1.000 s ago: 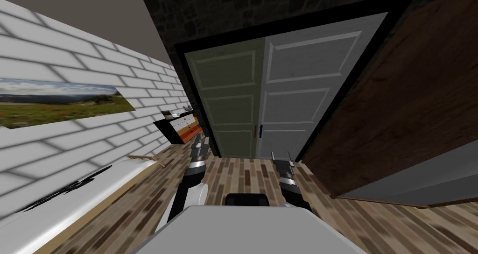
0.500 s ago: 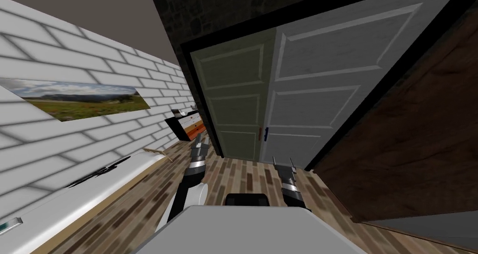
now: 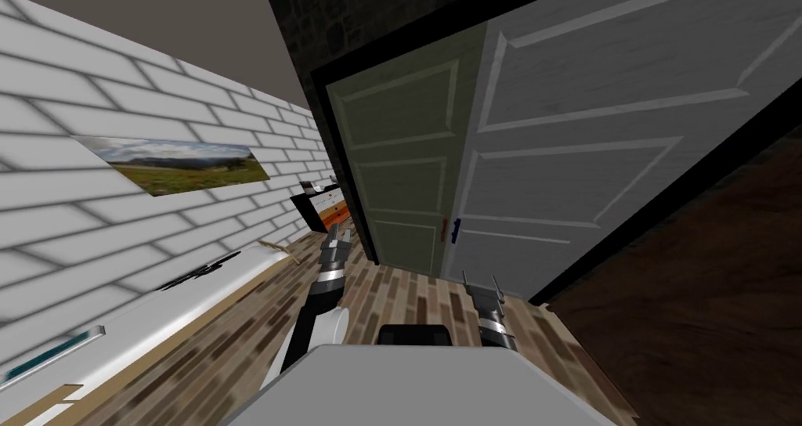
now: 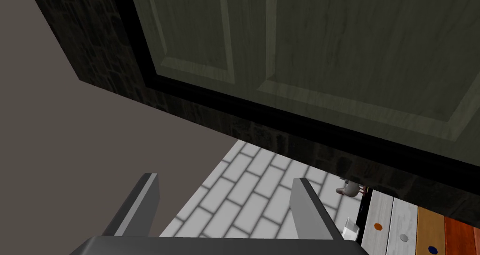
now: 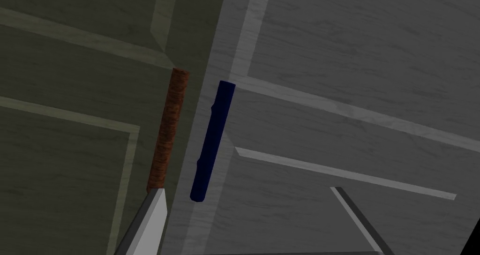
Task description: Pull the door open
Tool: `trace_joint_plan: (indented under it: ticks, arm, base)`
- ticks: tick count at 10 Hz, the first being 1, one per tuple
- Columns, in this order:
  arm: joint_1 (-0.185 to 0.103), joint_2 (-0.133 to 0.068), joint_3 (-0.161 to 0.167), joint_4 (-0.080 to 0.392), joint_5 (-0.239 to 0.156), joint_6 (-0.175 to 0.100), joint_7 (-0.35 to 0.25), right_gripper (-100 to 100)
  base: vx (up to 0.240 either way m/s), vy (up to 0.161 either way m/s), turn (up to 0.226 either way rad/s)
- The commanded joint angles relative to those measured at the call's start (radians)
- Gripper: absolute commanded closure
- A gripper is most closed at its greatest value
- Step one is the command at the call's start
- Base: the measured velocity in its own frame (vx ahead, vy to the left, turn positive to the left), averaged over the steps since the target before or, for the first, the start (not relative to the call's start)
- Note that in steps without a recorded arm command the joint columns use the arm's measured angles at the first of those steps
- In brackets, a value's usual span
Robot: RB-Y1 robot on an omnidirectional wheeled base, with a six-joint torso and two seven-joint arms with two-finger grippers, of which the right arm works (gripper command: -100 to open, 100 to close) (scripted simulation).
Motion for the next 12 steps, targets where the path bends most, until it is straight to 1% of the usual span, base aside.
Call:
trace_joint_plan:
  ticks: [1,5,10,11,12]
  arm:
    - [0.0,-0.006,0.012,0.033,-0.026,-0.02,-0.037,-100]
    - [-0.001,-0.027,0.035,0.106,-0.09,-0.058,-0.12,-100]
    - [-0.003,-0.05,0.058,0.18,-0.157,-0.098,-0.206,-100]
    - [-0.005,-0.057,0.065,0.205,-0.179,-0.111,-0.235,-100]
    - [-0.006,-0.061,0.069,0.217,-0.19,-0.118,-0.249,-100]
  base:
    - [0.085,-0.028,0.177]
    - [0.091,-0.047,0.142]
    - [0.097,-0.047,0.124]
    - [0.109,-0.067,0.189]
    - [0.125,-0.065,0.157]
